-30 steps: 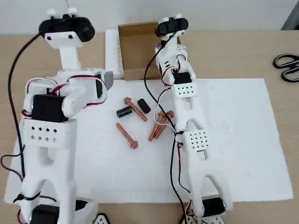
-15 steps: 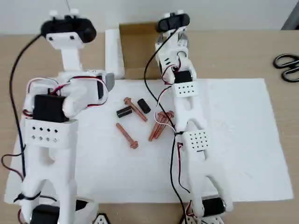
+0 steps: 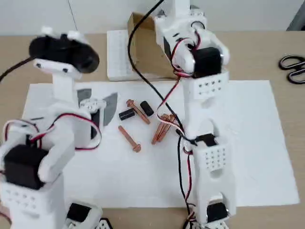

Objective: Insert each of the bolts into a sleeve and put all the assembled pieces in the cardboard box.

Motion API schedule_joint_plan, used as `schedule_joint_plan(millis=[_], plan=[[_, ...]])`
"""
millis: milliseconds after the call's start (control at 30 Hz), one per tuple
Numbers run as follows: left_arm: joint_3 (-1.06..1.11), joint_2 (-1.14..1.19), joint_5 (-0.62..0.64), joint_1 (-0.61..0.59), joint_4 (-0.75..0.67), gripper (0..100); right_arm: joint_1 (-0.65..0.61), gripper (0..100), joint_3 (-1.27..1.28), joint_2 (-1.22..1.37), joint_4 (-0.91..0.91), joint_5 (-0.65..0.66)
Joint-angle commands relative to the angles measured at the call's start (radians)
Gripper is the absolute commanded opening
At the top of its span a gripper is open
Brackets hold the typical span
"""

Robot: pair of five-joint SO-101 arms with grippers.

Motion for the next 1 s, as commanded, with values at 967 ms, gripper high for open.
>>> schedule_joint_plan(millis=[967], plan=[[1.087, -1.112, -0.063, 0.006, -0.265, 19, 0.163, 27.9, 2.481, -1.830, -0.687, 0.008]])
